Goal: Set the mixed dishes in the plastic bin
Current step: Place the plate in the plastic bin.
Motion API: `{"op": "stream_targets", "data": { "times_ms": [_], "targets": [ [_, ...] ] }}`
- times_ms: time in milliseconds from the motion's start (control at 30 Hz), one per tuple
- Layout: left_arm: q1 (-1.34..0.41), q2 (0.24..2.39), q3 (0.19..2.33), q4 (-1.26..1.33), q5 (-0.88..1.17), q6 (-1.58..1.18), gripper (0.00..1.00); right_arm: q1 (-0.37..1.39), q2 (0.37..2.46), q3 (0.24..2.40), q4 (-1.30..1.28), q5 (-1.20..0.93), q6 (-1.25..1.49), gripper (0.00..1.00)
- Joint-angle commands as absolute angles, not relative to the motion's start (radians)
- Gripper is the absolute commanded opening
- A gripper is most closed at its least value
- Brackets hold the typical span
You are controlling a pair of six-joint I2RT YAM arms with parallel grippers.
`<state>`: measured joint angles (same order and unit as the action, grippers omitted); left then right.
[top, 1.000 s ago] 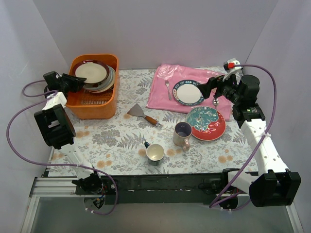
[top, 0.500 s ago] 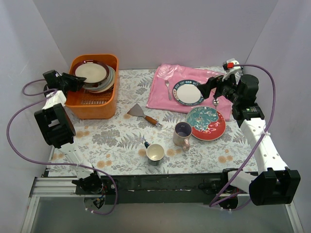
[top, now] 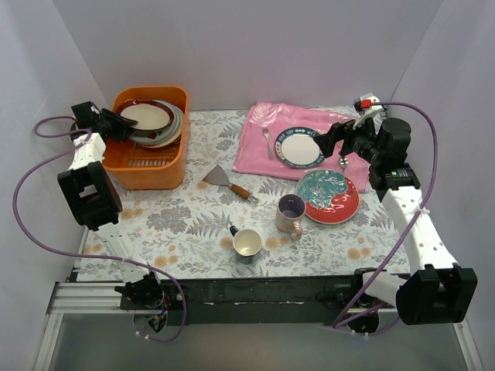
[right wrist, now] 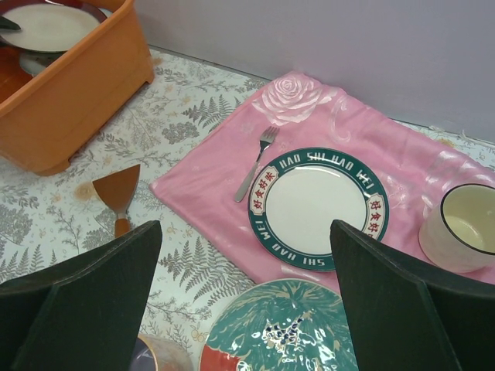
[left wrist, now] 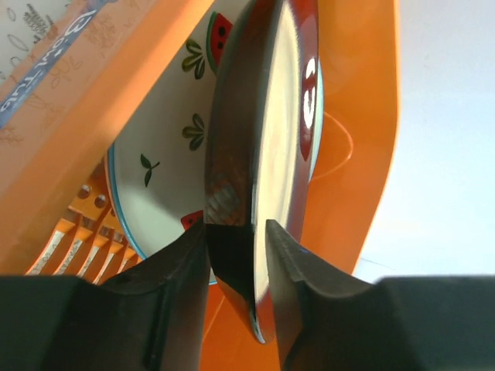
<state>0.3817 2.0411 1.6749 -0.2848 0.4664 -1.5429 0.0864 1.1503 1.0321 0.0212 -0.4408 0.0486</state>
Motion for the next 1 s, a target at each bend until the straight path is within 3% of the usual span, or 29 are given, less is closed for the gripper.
{"op": "stream_targets", "data": {
  "times_ms": [0, 267, 300, 400, 967],
  "targets": [
    [0.37, 2.031, 1.749, -0.327, 0.434, -1.506, 0.34, 0.08, 1.147, 1.042, 0.046, -0.448, 0.052, 0.97],
    [0.362, 2.051, 1.799, -0.438, 0.359, -1.457, 0.48, 0.077, 1.15, 1.042, 0.049, -0.451, 0.052, 0.97],
    [0.362, 2.051, 1.804, -0.451, 0.35, -1.453, 0.58, 0.077, 1.152, 1.04, 0.049, -0.453, 0.054, 0.97],
    [0.359, 2.052, 1.818, -0.486, 0.324, -1.433, 0.65, 0.075, 1.158, 1.045, 0.052, -0.453, 0.054, 0.97],
    [0.328, 2.109, 1.908, -0.675, 0.189, -1.332, 0.7, 0.075, 1.173, 1.051, 0.058, -0.463, 0.058, 0.97]
  ]
}}
